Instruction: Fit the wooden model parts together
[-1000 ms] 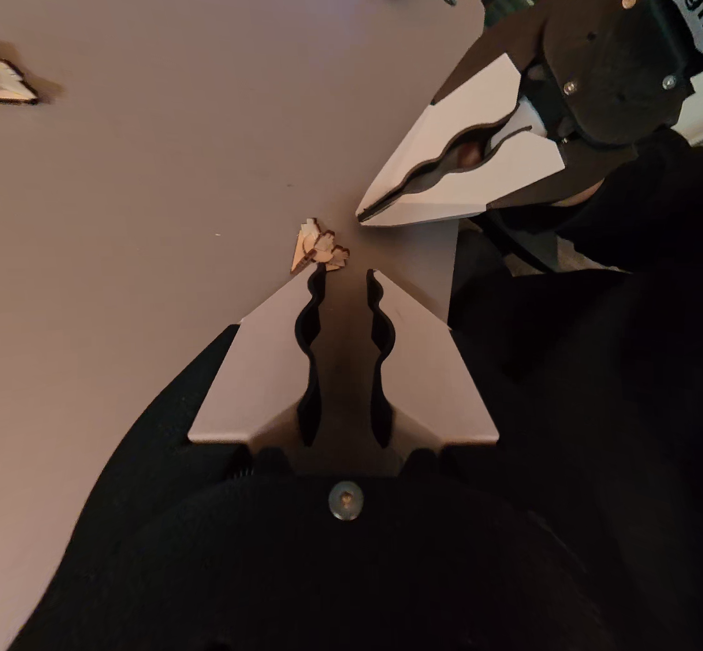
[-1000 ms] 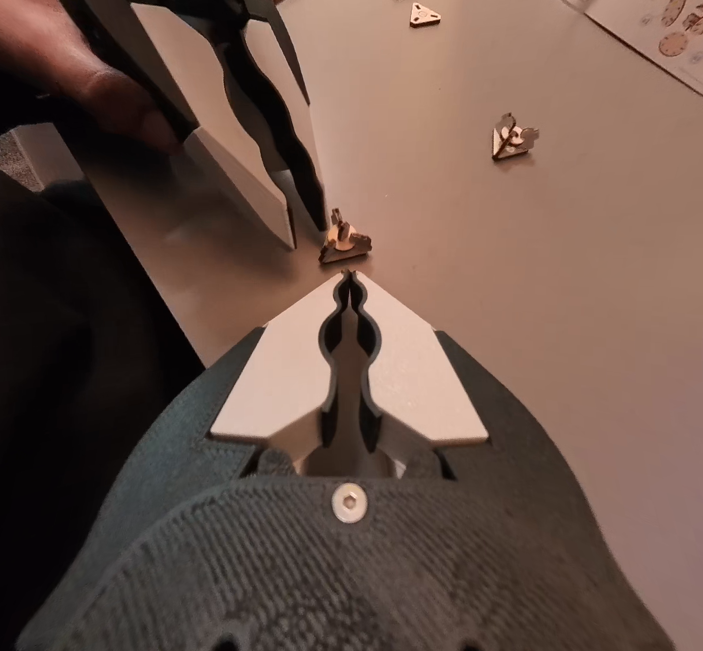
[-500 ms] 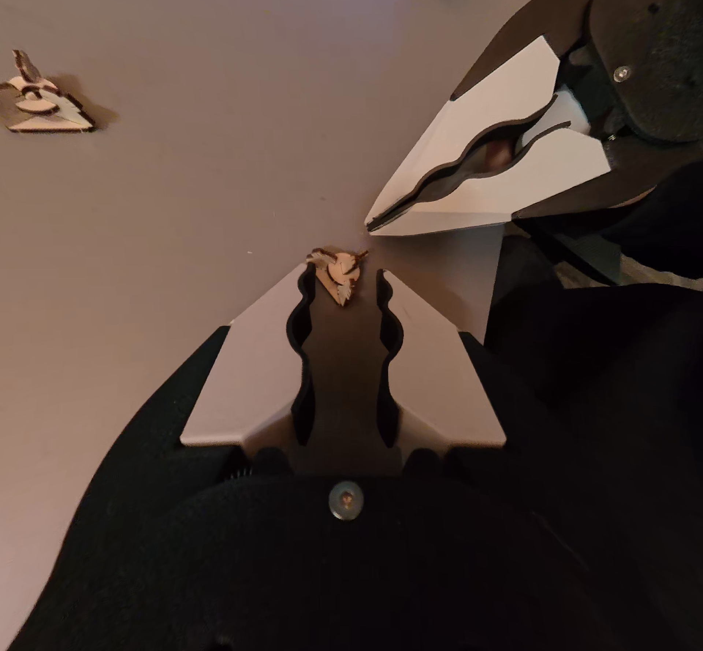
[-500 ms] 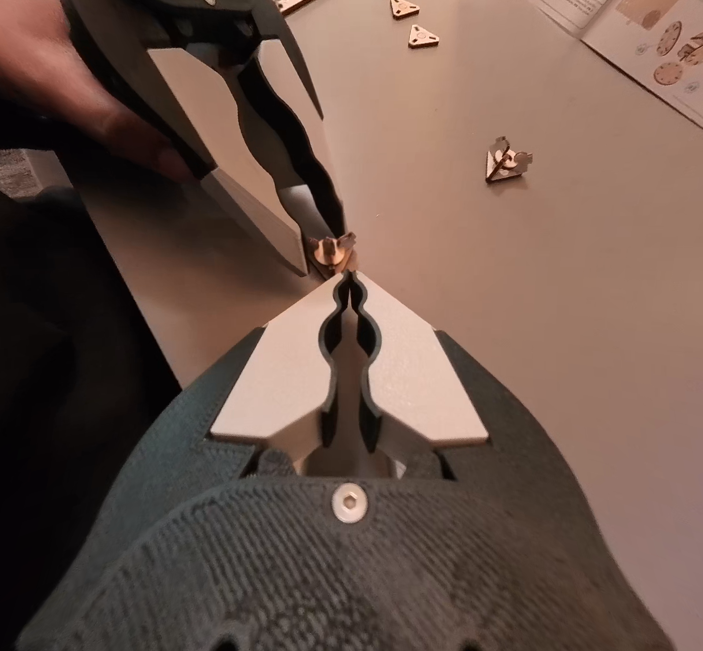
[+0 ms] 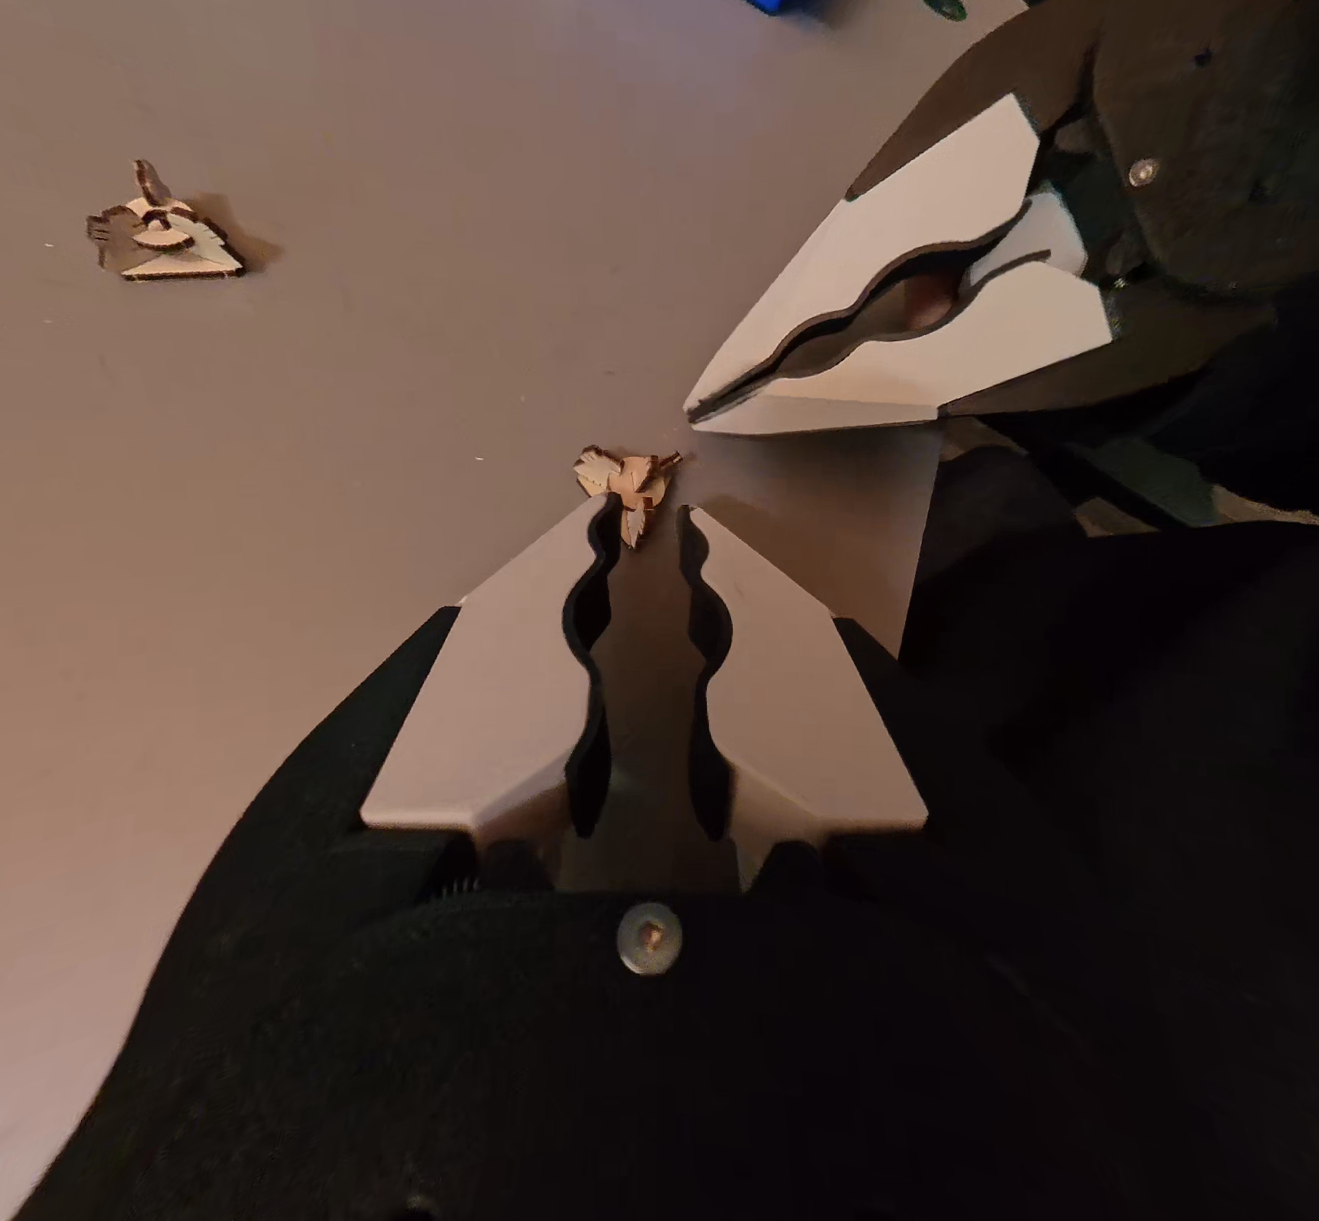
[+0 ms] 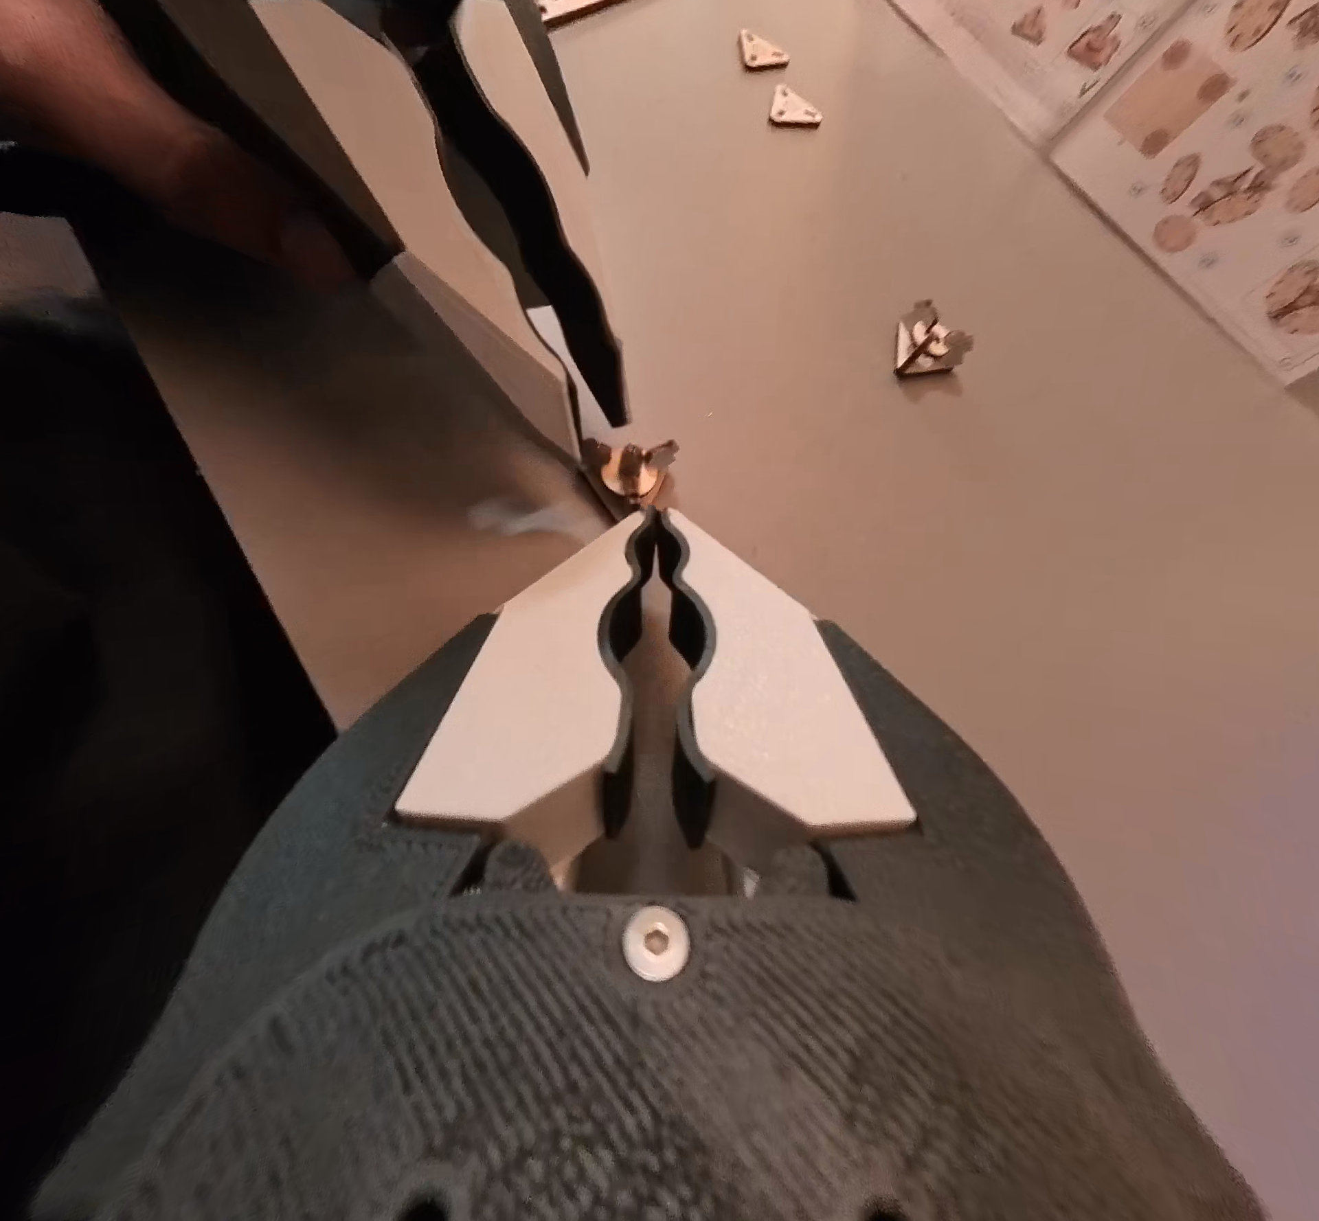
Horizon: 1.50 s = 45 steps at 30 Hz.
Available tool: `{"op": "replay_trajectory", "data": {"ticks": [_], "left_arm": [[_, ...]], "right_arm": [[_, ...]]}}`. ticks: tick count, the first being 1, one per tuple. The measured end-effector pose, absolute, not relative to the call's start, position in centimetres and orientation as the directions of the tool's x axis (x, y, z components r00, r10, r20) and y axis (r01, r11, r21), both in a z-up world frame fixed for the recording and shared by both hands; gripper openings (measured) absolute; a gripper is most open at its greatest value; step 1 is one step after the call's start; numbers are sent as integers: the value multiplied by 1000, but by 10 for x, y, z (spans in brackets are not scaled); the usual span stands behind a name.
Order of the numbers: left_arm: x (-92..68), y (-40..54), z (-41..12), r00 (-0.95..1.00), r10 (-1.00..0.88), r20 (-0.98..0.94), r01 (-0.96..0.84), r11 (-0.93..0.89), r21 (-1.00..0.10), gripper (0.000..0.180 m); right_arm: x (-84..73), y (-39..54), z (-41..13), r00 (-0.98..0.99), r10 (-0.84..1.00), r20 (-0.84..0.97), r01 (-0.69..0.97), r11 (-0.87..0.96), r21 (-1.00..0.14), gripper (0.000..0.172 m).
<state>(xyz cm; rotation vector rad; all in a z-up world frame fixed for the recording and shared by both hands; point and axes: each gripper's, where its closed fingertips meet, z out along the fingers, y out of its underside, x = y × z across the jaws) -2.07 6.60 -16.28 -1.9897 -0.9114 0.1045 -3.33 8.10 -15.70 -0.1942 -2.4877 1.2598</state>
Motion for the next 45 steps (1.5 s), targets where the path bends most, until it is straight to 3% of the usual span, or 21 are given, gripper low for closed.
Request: {"op": "replay_trajectory", "data": {"ticks": [5,13,19,23,37,41,45], "left_arm": [[-20,67,-171,722,644,251,571,-352,-742,13],[-22,66,-174,714,664,222,571,-369,-733,5],[-22,66,-174,712,661,236,579,-363,-730,4],[-22,66,-175,711,665,228,578,-367,-729,4],[-24,67,-175,714,673,195,562,-384,-732,4],[-24,67,-175,714,674,188,559,-387,-733,4],[-24,67,-175,712,676,190,561,-385,-733,4]], "right_arm": [[-39,75,-156,-902,271,336,-111,605,-788,0],[-35,70,-135,-945,315,92,59,437,-897,0],[-35,72,-163,-951,292,105,90,584,-807,0],[-33,69,-147,-949,301,90,82,515,-853,0],[-31,71,-162,-951,305,61,135,581,-803,0],[-33,70,-138,-941,318,117,77,536,-840,0],[-33,71,-161,-949,304,84,117,587,-801,0]]}}
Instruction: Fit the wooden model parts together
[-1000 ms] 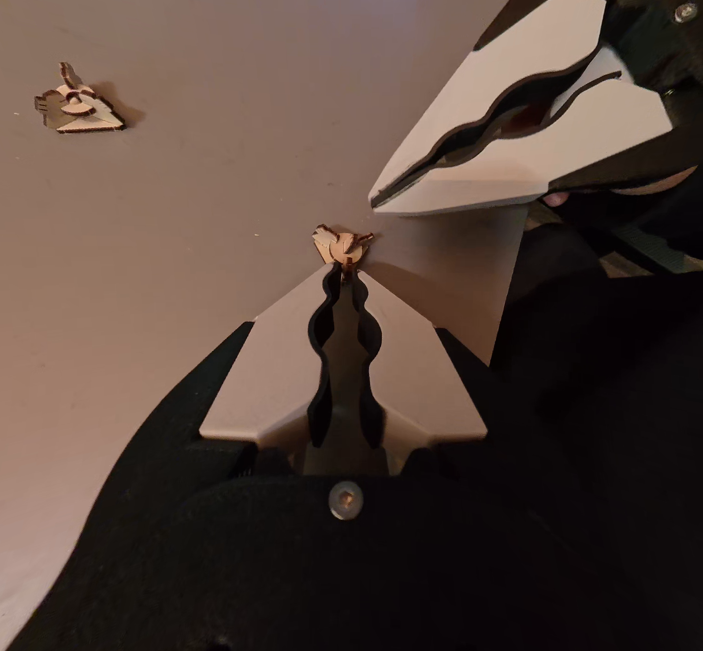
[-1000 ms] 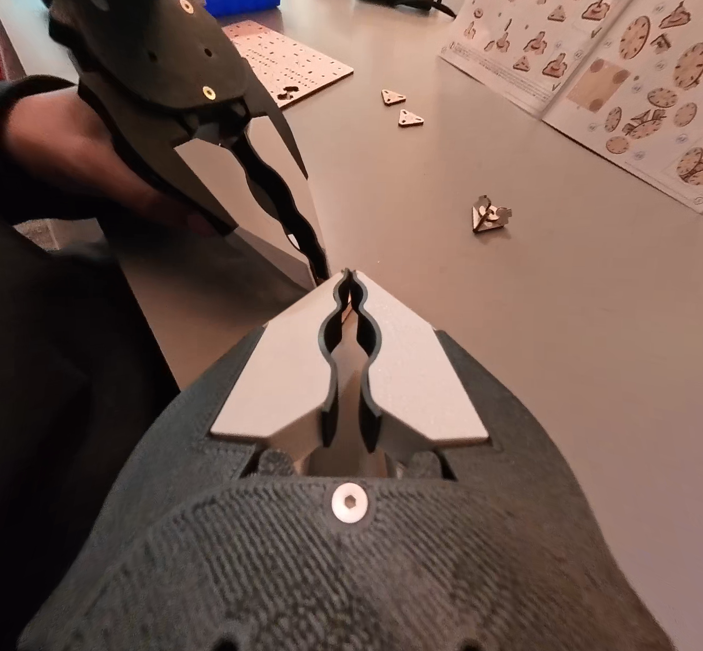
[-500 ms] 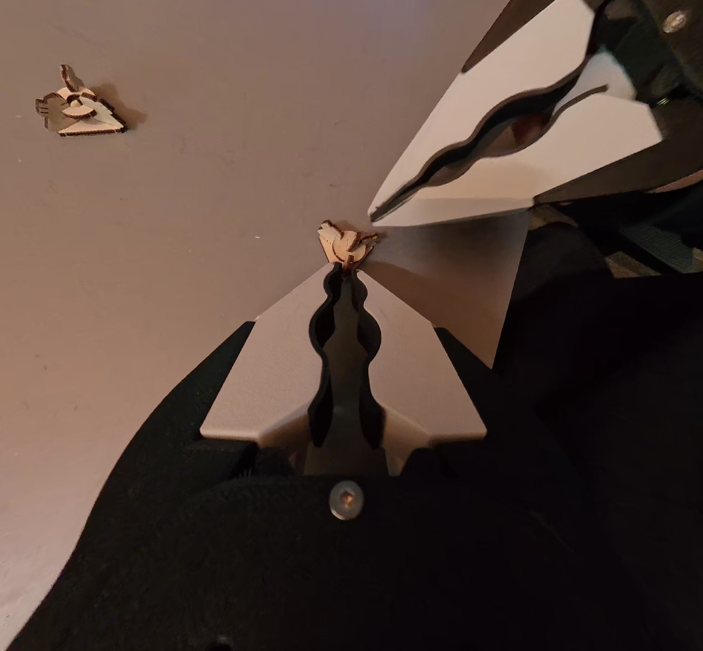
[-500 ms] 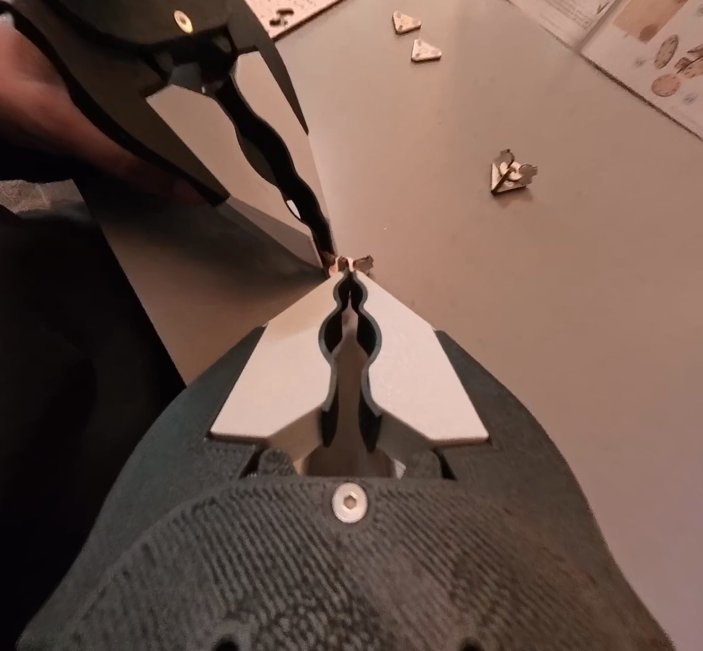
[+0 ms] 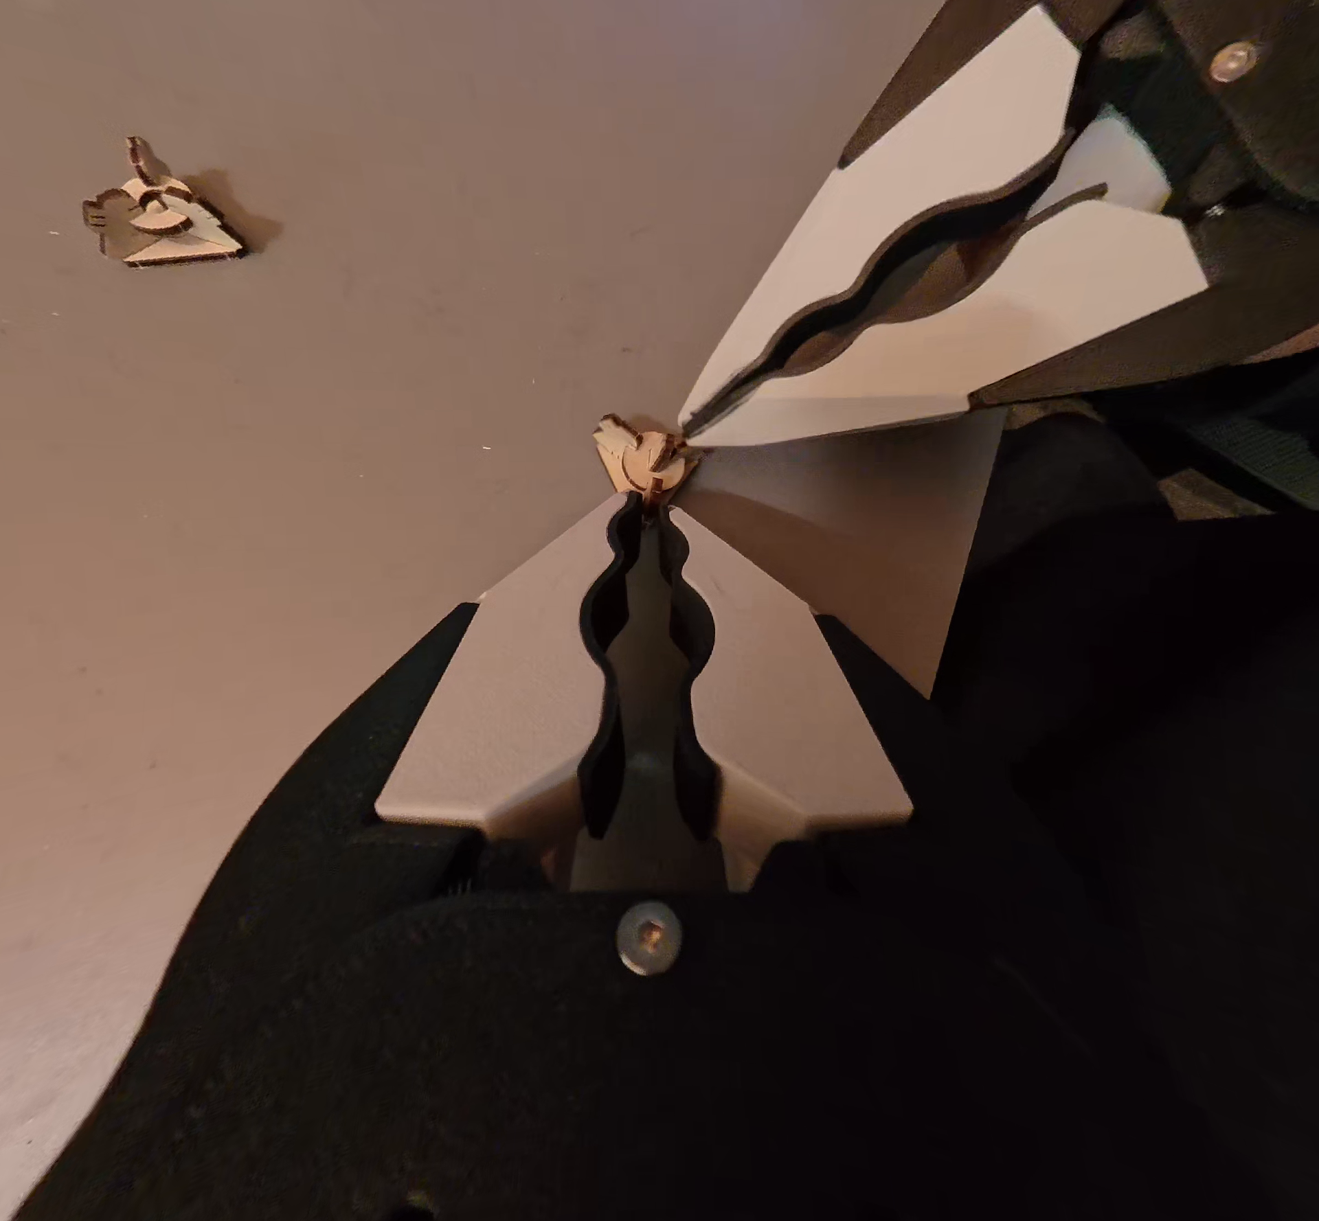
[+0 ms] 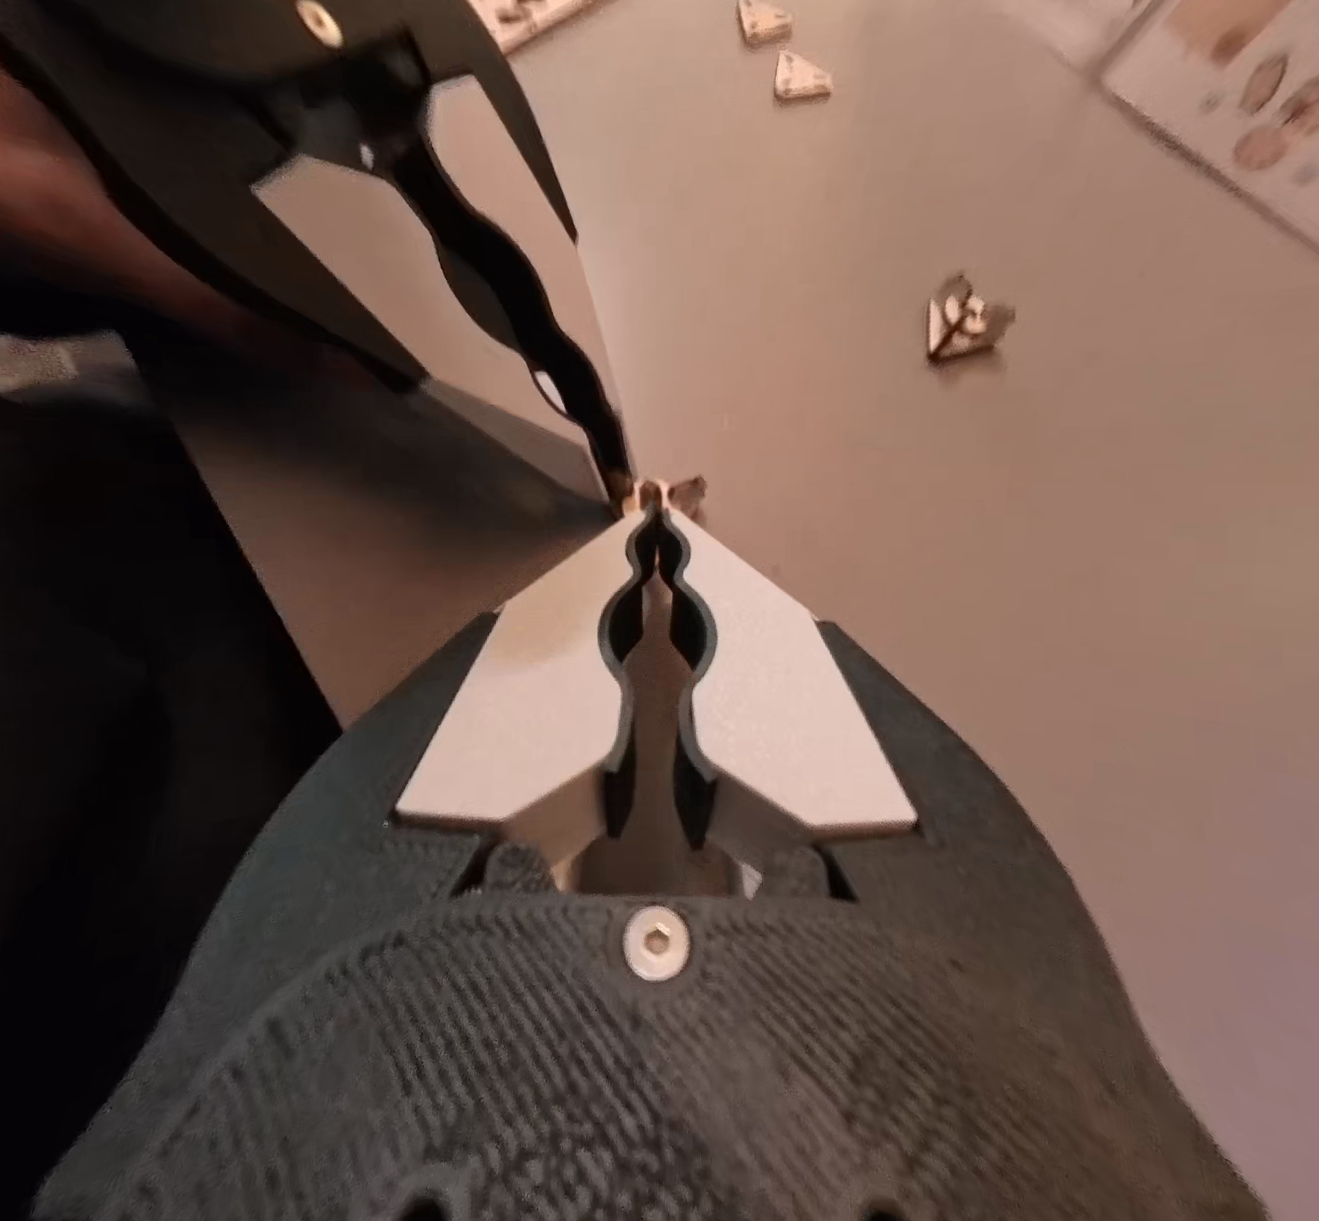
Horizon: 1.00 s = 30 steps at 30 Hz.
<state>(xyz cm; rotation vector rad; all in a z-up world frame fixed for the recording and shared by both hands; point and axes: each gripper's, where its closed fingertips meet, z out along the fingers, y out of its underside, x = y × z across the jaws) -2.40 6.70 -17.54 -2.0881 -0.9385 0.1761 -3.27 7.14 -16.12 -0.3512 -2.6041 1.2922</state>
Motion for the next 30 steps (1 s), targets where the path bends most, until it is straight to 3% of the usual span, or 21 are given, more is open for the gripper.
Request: {"op": "replay_trajectory", "data": {"ticks": [5,8,15,27,30], "left_arm": [[-24,67,-176,713,676,185,559,-388,-733,4],[-24,67,-176,711,678,186,560,-387,-732,3],[-24,68,-179,715,680,160,555,-414,-721,3],[-23,70,-177,725,671,157,545,-418,-727,2],[-23,70,-177,724,672,155,544,-418,-728,2]], "right_arm": [[-35,70,-133,-937,328,123,71,521,-851,0],[-32,72,-165,-949,305,82,129,611,-781,1],[-34,70,-155,-939,325,115,113,606,-787,0],[-28,81,-162,-942,335,-26,229,583,-779,0],[-28,82,-162,-941,337,-36,238,580,-779,9]]}}
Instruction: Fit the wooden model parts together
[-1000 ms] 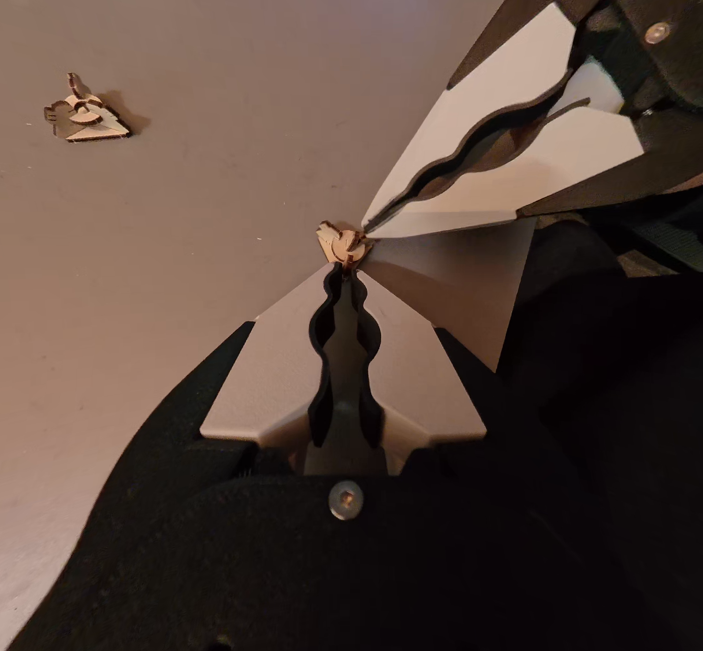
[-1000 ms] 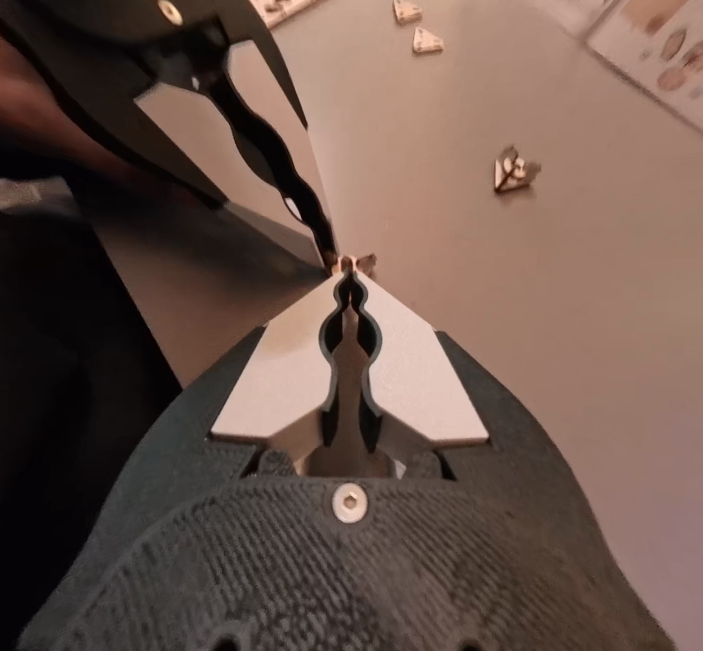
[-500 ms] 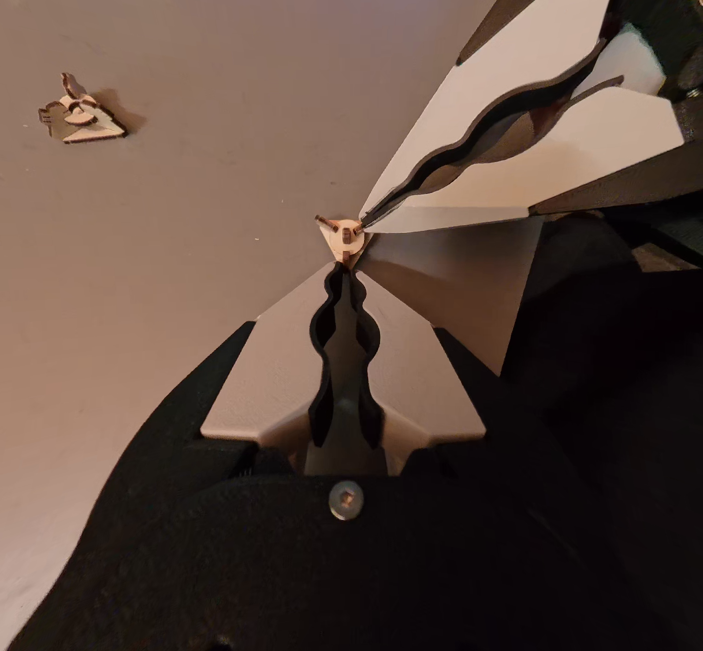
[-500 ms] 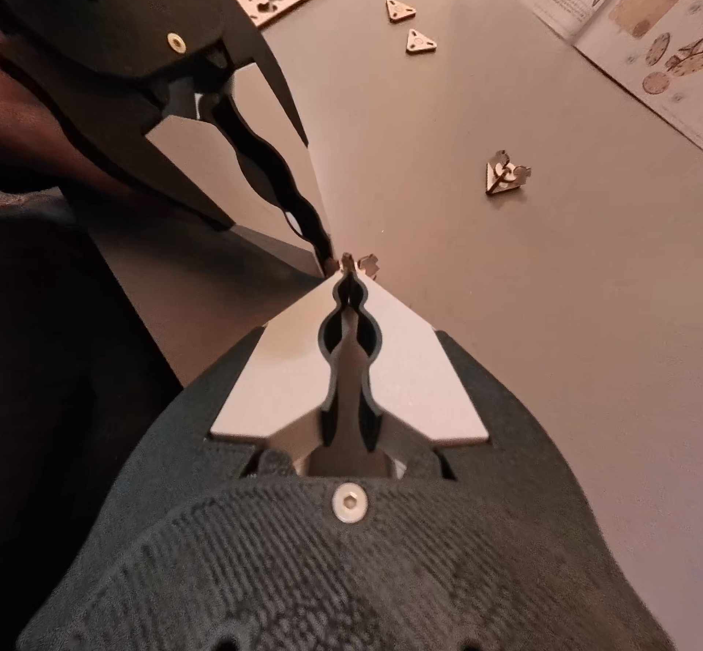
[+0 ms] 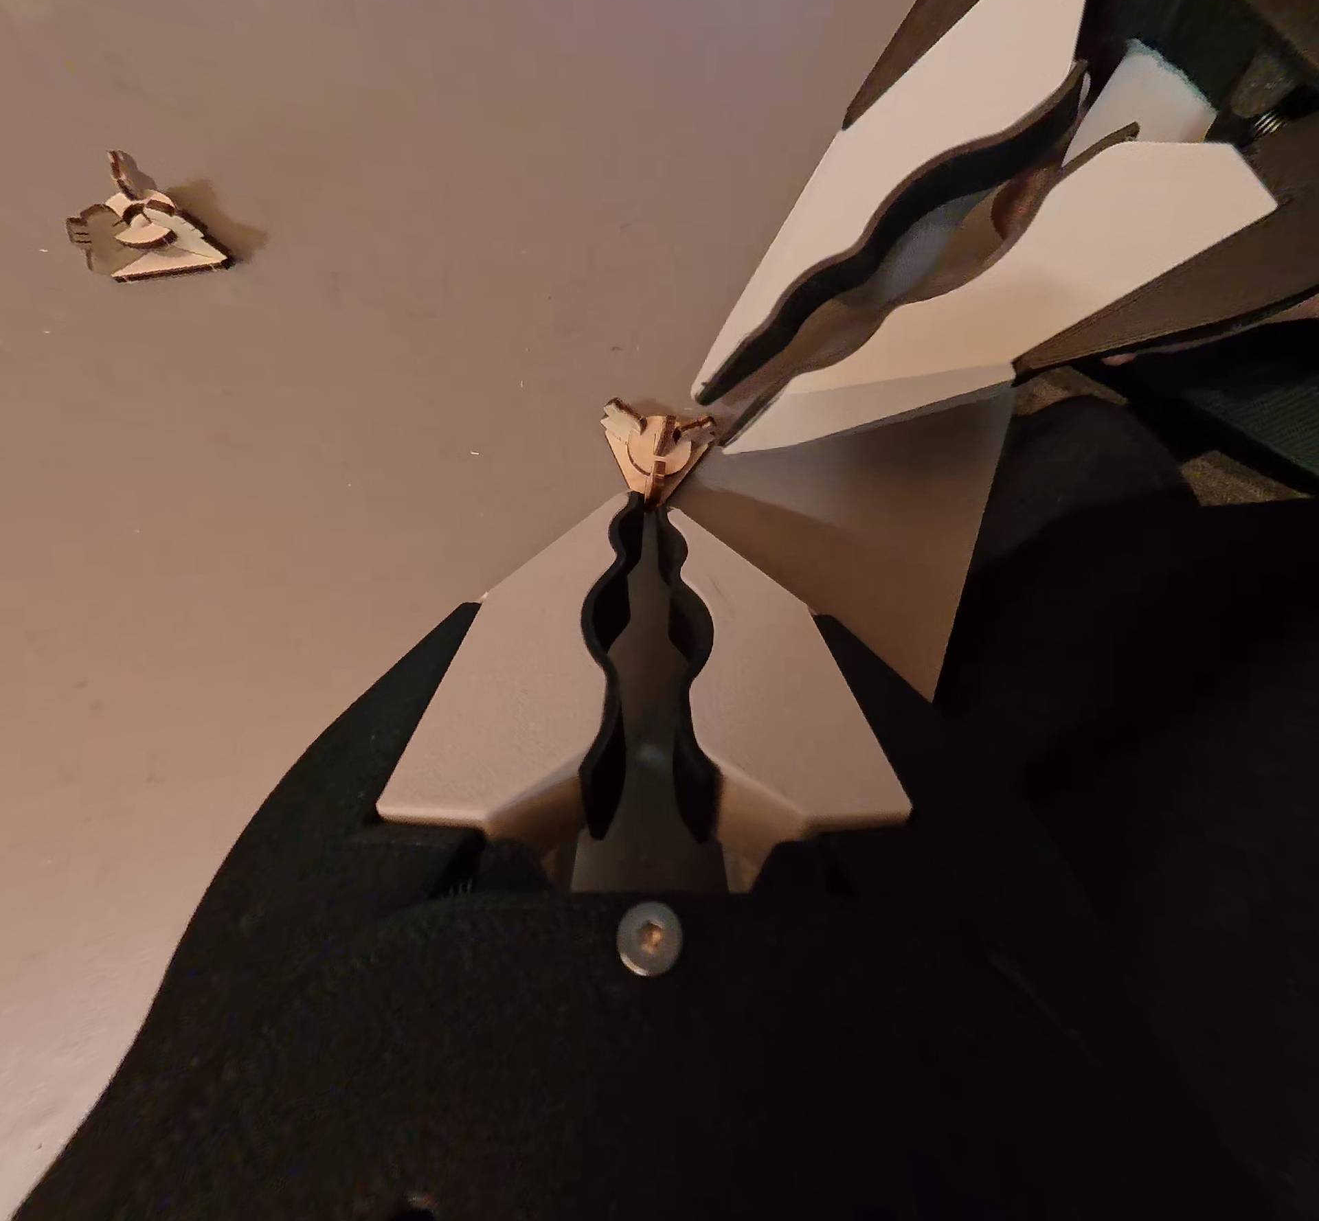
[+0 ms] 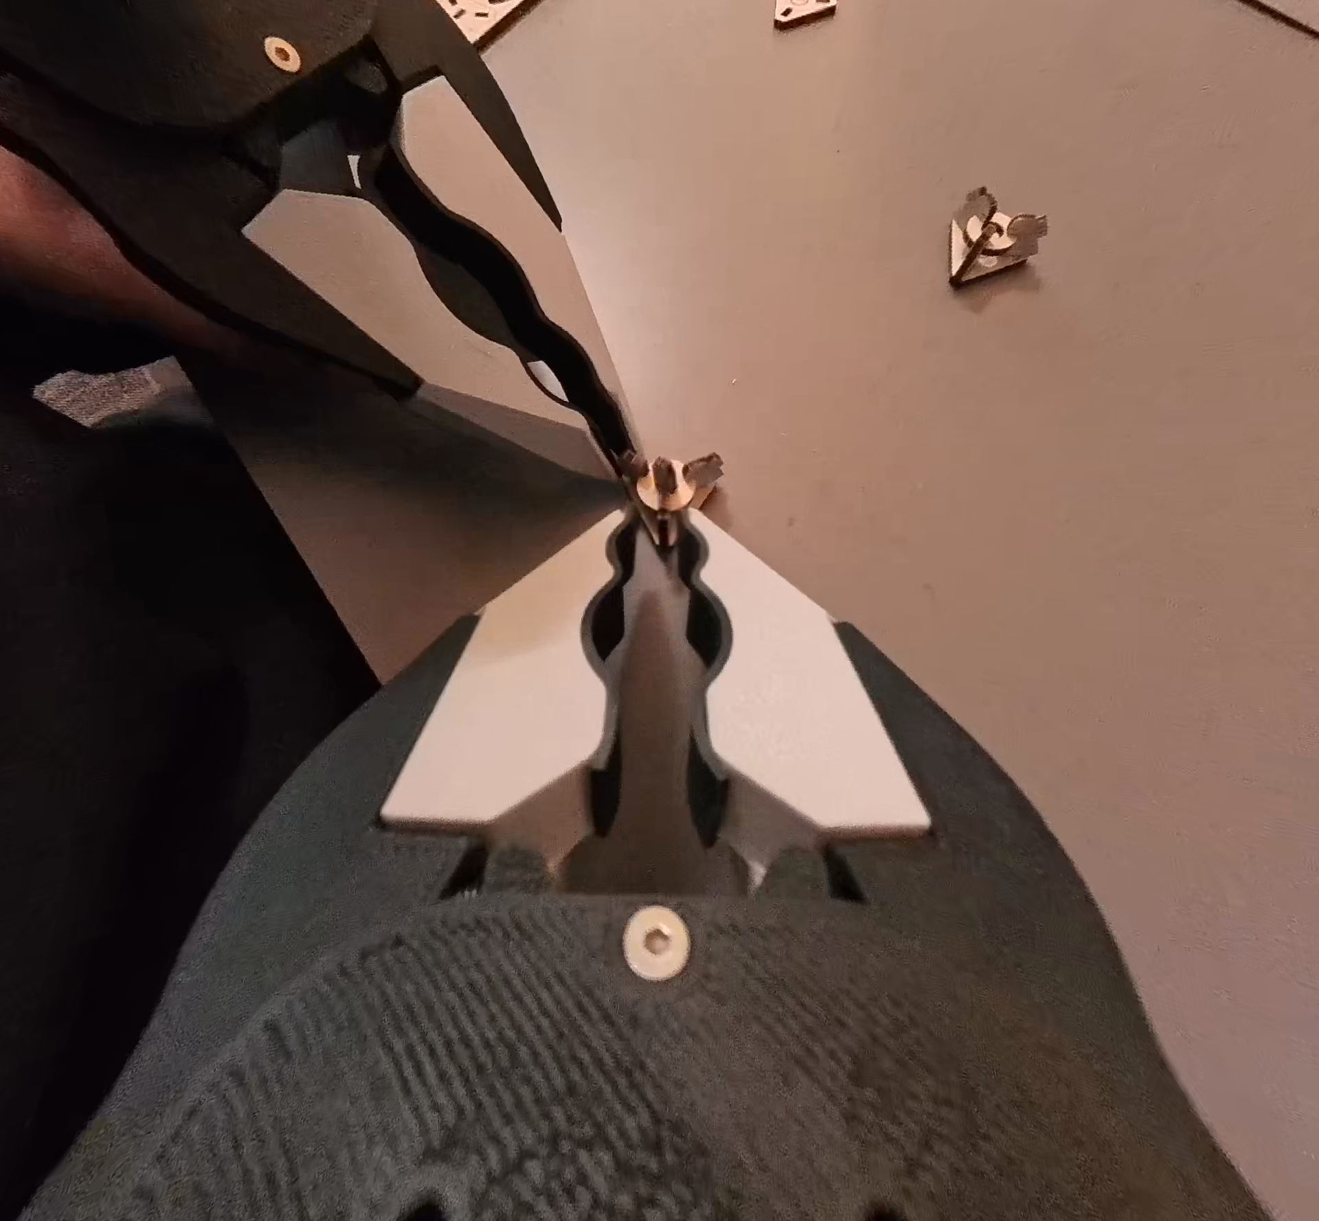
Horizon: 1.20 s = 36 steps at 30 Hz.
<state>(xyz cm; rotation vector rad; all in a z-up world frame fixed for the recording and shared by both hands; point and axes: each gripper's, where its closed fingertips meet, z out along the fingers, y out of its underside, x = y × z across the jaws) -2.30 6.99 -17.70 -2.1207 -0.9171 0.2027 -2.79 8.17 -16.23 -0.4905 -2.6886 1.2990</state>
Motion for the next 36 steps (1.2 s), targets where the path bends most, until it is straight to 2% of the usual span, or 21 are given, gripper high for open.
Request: {"op": "replay_trajectory", "data": {"ticks": [7,12,14,17,21,24,29,36], "left_arm": [[-23,70,-177,726,672,150,541,-422,-728,2],[-22,72,-172,738,654,166,526,-404,-749,5],[-23,72,-160,752,638,165,483,-363,-797,10],[-24,71,-142,769,613,181,429,-285,-857,18],[-23,69,-133,776,586,231,425,-216,-879,20],[-23,70,-133,780,579,240,430,-216,-877,20],[-20,73,-135,794,571,207,411,-253,-876,20],[-17,76,-137,807,563,176,390,-286,-875,20]], "right_arm": [[-27,82,-167,-943,333,-20,226,595,-771,13],[-30,79,-171,-939,343,-30,242,593,-768,1],[-32,78,-162,-929,359,-92,286,537,-793,1],[-36,79,-148,-876,373,-307,451,405,-795,1],[-34,83,-145,-739,334,-585,672,301,-677,1],[-29,84,-143,-648,287,-706,762,271,-589,1],[-24,84,-139,-565,228,-793,821,252,-512,1],[-19,86,-139,-554,223,-802,824,281,-492,1]]}}
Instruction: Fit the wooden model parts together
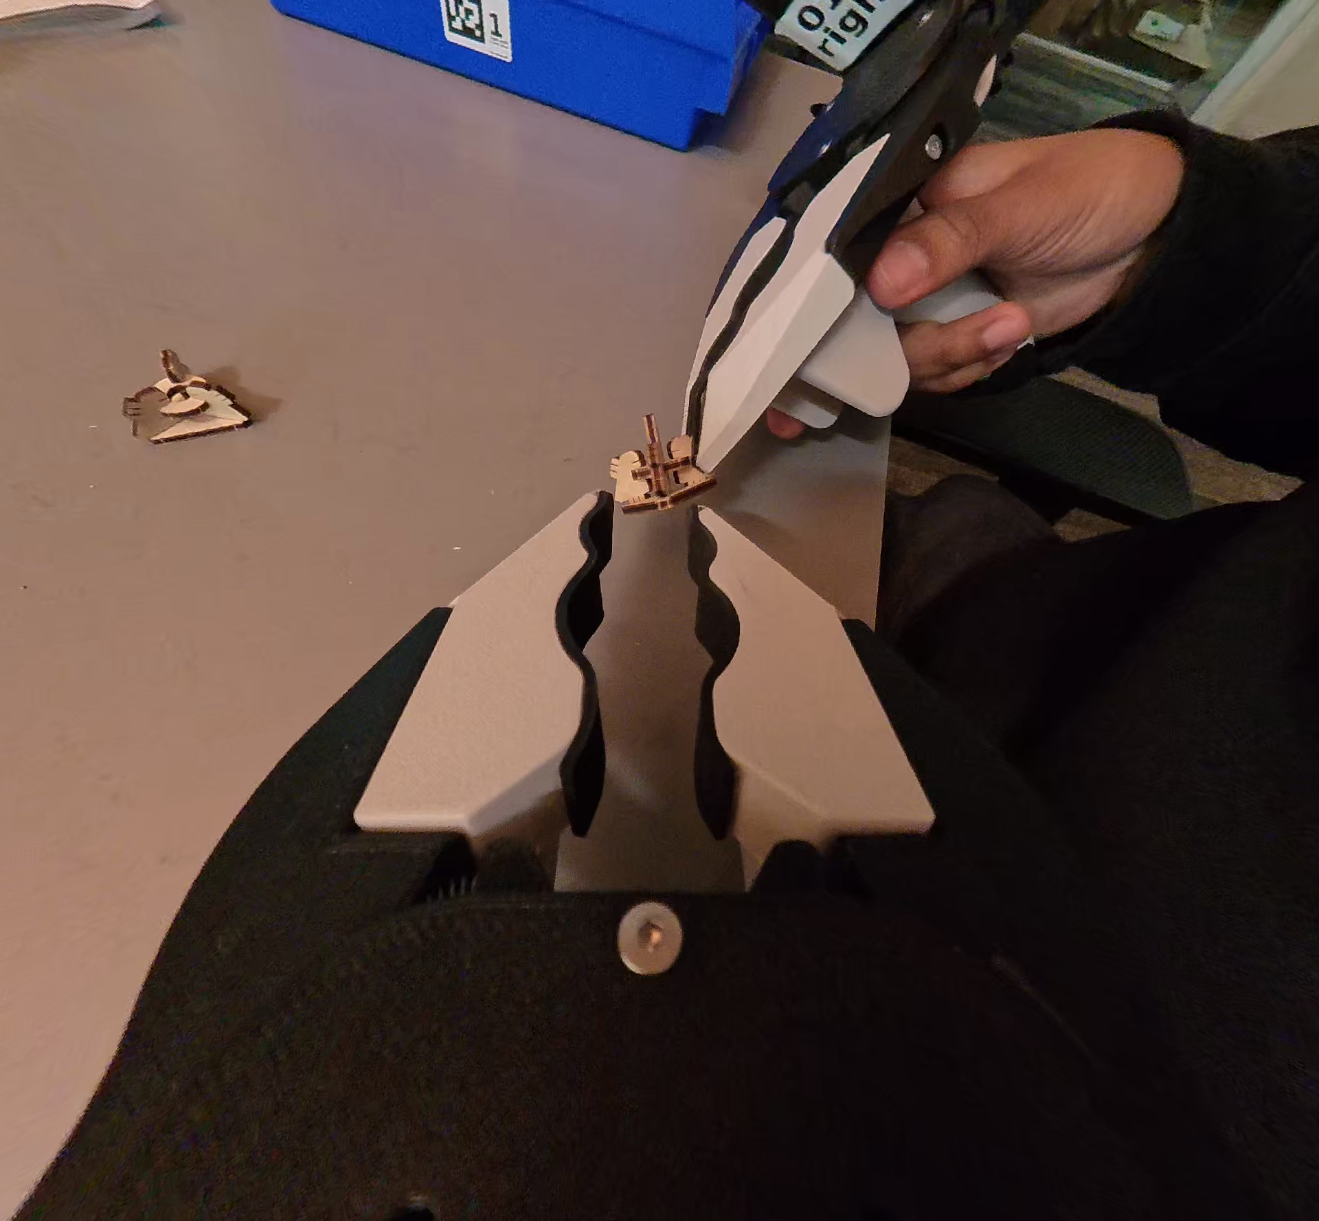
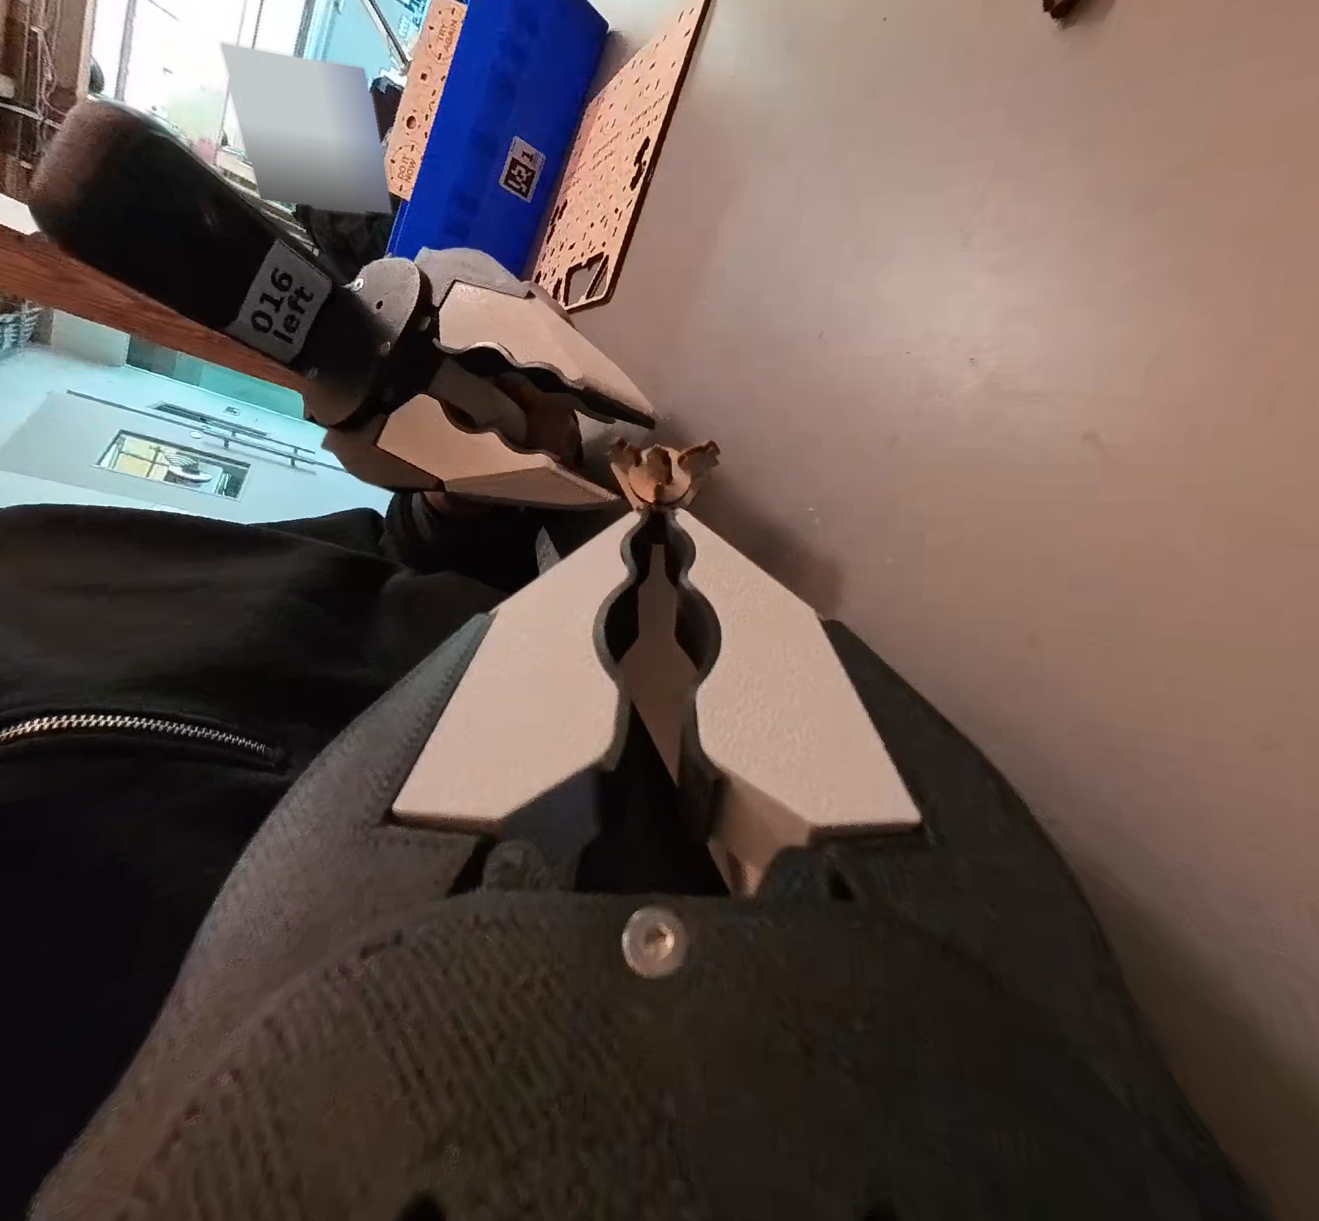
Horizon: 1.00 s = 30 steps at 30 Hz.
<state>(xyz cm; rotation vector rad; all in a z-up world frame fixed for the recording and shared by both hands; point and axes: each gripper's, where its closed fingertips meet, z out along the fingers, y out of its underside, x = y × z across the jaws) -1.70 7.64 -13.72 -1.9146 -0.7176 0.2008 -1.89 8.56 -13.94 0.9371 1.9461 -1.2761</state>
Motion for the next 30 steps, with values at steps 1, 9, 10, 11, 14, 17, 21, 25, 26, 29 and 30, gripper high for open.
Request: {"op": "replay_trajectory", "data": {"ticks": [1,9,10,11,14,17,21,25,26,29,30], "left_arm": [[-17,76,-137,807,564,175,391,-287,-875,20],[-14,79,-136,821,547,165,372,-293,-881,21],[-13,79,-134,824,541,168,368,-287,-884,22],[-13,79,-133,827,536,171,366,-283,-887,22],[-11,81,-130,836,518,179,356,-266,-896,22],[-7,84,-126,855,490,171,330,-259,-908,23],[0,88,-122,882,450,139,283,-270,-920,23],[6,92,-122,904,411,116,252,-293,-922,23],[8,93,-122,910,399,112,244,-296,-924,22],[15,96,-121,926,366,87,210,-311,-927,22],[15,96,-122,928,363,78,202,-316,-927,22]], "right_arm": [[-20,86,-141,-553,233,-800,826,281,-489,1],[-15,84,-135,-454,171,-875,874,279,-399,1],[-15,84,-135,-446,167,-879,877,280,-392,1],[-14,84,-135,-442,164,-882,878,281,-388,1],[-13,84,-132,-428,148,-892,882,285,-376,1],[-8,84,-131,-407,126,-905,884,303,-356,1],[-4,86,-131,-378,103,-920,886,328,-327,1],[3,89,-131,-361,79,-929,878,366,-310,1],[5,89,-130,-355,66,-933,874,379,-305,1],[14,90,-128,-346,38,-937,856,421,-299,1],[15,90,-129,-350,37,-936,851,430,-301,1]]}}
